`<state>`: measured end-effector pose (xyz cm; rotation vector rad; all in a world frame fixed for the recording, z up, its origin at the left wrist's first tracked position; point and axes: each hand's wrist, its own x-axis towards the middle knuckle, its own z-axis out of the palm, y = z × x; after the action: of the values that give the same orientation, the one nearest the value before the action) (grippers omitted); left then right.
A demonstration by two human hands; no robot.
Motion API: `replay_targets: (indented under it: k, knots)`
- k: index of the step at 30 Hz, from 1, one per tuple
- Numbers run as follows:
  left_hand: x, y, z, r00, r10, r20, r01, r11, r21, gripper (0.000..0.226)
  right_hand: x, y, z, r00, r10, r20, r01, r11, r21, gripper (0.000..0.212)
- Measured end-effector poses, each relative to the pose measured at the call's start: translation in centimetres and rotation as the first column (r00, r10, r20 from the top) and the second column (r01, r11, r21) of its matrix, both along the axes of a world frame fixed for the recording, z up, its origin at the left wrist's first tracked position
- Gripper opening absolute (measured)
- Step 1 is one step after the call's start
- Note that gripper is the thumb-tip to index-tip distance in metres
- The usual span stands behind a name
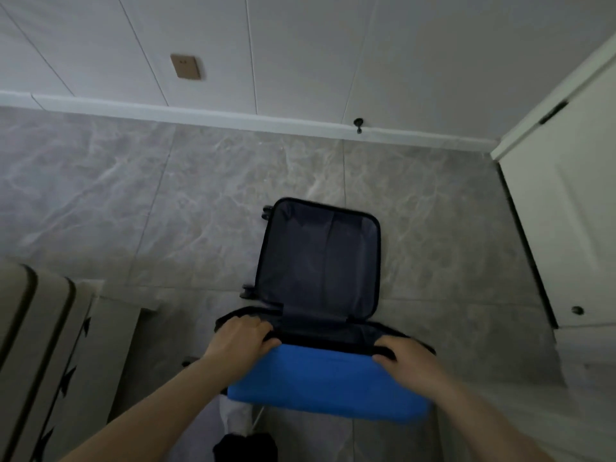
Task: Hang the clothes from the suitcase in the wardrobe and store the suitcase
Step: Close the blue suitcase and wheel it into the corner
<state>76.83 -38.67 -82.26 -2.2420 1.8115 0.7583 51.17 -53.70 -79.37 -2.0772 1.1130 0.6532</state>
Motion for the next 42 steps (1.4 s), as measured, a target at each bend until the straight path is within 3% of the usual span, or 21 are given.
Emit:
replay_targets:
  k: [4,7,11,15,20,23,25,28,33,36,39,42]
  knots:
    - [4.0,-6.3,0.1,0.991,-0.016,-0.136,0.023,0.998,0.053,0.041,3.4,-6.2,0.3,0.991,-0.114,-0.077,0.121,0.988,0.094,0.008]
    - [6.1,-10.7,0.0,0.983,-0.047,-0.176,0.059,0.996,0.063,0.042,5.9,-10.5,0.6,0.978,-0.157,-0.136,0.172,0.979,0.112,0.023]
    - [9.6,-17.4,-1.5,0.956,0.007,-0.293,0.008,0.999,0.050,0.042,8.4,-16.6,-0.9,0.971,-0.206,-0.125,0.218,0.972,0.092,0.011]
    - [12.8,-22.4,-3.1,0.933,0.081,-0.350,-0.074,0.997,0.032,0.036,10.7,-21.1,-2.2,0.972,-0.225,-0.069,0.230,0.969,0.086,0.018]
    - [16.2,-26.4,-5.6,0.950,0.073,-0.303,-0.111,0.988,-0.111,0.044,13.0,-26.3,-6.2,0.961,-0.276,0.002,0.276,0.961,-0.009,0.010]
    - [16.8,-27.6,-6.5,0.959,0.050,-0.280,-0.134,0.947,-0.291,0.071,14.3,-29.2,-8.9,0.947,-0.308,0.091,0.311,0.950,-0.019,0.011]
    - [16.7,-28.0,-7.7,0.982,-0.026,-0.190,-0.048,0.926,-0.374,0.081,15.2,-31.1,-10.9,0.939,-0.330,0.093,0.332,0.943,0.001,0.009]
    - [15.9,-27.9,-10.6,0.988,-0.141,0.071,0.156,0.813,-0.560,0.066,16.3,-33.6,-13.7,0.968,-0.246,0.038,0.248,0.968,-0.033,0.025]
    - [15.3,-28.5,-16.1,0.976,-0.099,0.196,0.205,0.736,-0.646,0.065,17.2,-36.6,-17.0,0.973,-0.232,0.000,0.232,0.973,-0.005,0.040]
    - [15.4,-28.7,-18.7,0.982,-0.102,0.159,0.187,0.634,-0.750,0.047,17.0,-37.7,-18.8,0.964,-0.266,0.001,0.266,0.964,0.020,0.040]
    - [15.0,-28.4,-20.4,0.981,-0.146,0.124,0.182,0.514,-0.838,0.027,16.3,-37.8,-20.8,0.967,-0.243,0.078,0.249,0.966,-0.071,0.036]
    - [14.7,-28.1,-21.2,0.986,-0.119,0.114,0.160,0.530,-0.833,0.026,15.5,-37.1,-22.3,0.946,-0.209,0.246,0.271,0.929,-0.252,0.047]
